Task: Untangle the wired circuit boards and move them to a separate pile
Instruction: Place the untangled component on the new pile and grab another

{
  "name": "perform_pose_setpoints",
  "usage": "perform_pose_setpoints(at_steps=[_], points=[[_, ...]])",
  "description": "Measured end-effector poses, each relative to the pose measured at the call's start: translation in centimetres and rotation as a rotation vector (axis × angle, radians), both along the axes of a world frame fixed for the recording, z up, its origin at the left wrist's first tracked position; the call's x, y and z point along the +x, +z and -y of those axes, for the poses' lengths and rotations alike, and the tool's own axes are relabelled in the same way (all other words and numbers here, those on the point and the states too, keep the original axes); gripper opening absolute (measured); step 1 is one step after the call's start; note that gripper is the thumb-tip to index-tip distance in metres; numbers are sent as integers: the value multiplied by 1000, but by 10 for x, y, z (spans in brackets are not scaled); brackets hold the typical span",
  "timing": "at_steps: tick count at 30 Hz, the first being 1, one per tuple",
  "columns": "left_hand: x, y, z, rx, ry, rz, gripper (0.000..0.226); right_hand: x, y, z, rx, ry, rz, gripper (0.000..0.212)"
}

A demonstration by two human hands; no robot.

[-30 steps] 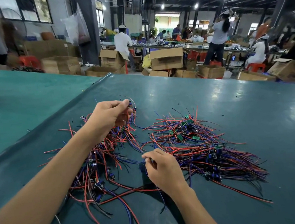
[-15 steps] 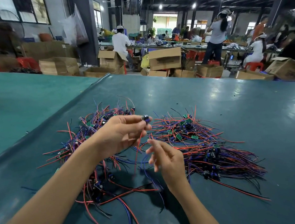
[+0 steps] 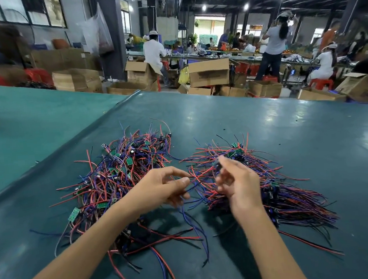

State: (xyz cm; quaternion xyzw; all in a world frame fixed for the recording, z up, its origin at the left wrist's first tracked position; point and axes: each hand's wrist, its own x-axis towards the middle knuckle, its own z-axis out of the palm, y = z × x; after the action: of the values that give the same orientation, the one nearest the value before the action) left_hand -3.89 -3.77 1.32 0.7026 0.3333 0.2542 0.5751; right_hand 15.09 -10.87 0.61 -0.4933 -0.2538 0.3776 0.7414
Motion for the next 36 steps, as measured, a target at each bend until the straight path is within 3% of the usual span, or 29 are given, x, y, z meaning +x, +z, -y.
perform_pose_setpoints(at_steps=[4, 8, 11, 14, 16, 19, 23, 26, 30, 34, 36], points=[[-16, -1, -28, 364, 297, -181, 10, 52, 15, -22, -106, -236, -246, 22], [-28, 0, -57, 575, 513, -351, 17, 88, 19, -45, -177, -219, -363, 2], [-36, -6, -81, 676, 568, -537, 27, 98, 18, -52, -183, -235, -401, 21], [-42, -12, -102, 666, 540, -804, 26, 71, 14, -55, -156, -369, -267, 39], [-43, -11, -107, 628, 491, -930, 23, 32, 1, -47, -134, -434, 73, 45], [-42, -9, -111, 560, 489, -890, 26, -30, -30, -17, -6, -352, 764, 27], [-47, -2, -111, 400, 536, -726, 16, -68, -53, 10, 240, -86, 1334, 22], [-47, -3, -107, 387, 541, -676, 25, -62, -47, 7, 234, -86, 1359, 22], [-45, -5, -94, 581, 525, -679, 18, -47, -47, 8, 211, -116, 1311, 22], [-40, 4, -80, 655, 491, -357, 17, -46, -48, 8, 207, -111, 1304, 22], [-34, 13, -69, 562, 498, -156, 18, -46, -49, 6, 219, -96, 1299, 21]])
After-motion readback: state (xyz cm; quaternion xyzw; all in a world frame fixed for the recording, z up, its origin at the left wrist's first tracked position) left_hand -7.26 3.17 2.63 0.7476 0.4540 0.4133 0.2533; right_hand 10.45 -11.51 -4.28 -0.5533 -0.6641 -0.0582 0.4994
